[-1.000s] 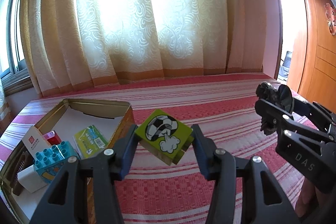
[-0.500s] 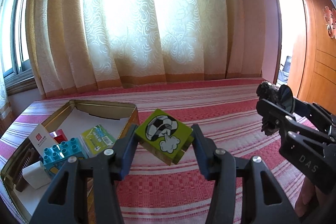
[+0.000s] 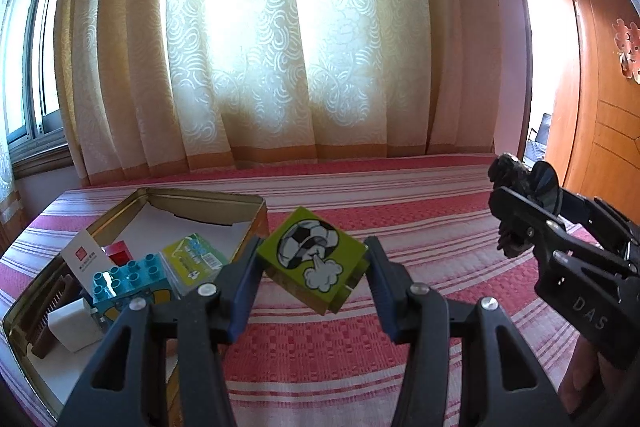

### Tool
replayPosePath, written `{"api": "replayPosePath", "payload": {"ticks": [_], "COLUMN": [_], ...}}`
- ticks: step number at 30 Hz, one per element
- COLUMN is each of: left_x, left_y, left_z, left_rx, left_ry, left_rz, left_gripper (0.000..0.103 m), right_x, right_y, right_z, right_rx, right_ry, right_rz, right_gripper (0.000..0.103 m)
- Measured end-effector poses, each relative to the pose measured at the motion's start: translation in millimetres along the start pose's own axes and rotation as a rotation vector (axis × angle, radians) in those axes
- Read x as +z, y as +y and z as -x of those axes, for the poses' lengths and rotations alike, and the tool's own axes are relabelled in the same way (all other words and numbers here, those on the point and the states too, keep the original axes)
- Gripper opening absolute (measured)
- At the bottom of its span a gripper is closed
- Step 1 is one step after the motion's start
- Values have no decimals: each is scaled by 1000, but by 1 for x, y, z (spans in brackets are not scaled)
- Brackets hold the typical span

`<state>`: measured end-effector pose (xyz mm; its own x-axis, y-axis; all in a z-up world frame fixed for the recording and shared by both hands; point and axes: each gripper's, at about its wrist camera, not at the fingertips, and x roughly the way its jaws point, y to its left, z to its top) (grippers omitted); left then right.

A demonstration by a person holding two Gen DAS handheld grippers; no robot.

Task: Organize rigid objects
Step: 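Carry the green cube and sequined object over the tin tray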

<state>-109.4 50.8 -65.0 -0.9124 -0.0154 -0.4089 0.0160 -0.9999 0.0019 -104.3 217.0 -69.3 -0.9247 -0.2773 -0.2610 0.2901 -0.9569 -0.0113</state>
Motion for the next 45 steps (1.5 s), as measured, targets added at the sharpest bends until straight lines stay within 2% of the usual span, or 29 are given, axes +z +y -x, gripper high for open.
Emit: {"api": "replayPosePath", "payload": {"ticks": [23, 45], "left_x": [-5, -9], "left_y": [23, 58], "left_z": [25, 40], "left_rx": [3, 16], "left_ry": [-40, -60], "left_rz": [35, 82], "left_gripper": [51, 51], "right_x": [-1, -2], "right_y": [27, 72], "right_z": [7, 5], "right_rx": [37, 100], "right_ry": [-1, 12], "right_rz": [11, 58], "right_gripper": [57, 57]}}
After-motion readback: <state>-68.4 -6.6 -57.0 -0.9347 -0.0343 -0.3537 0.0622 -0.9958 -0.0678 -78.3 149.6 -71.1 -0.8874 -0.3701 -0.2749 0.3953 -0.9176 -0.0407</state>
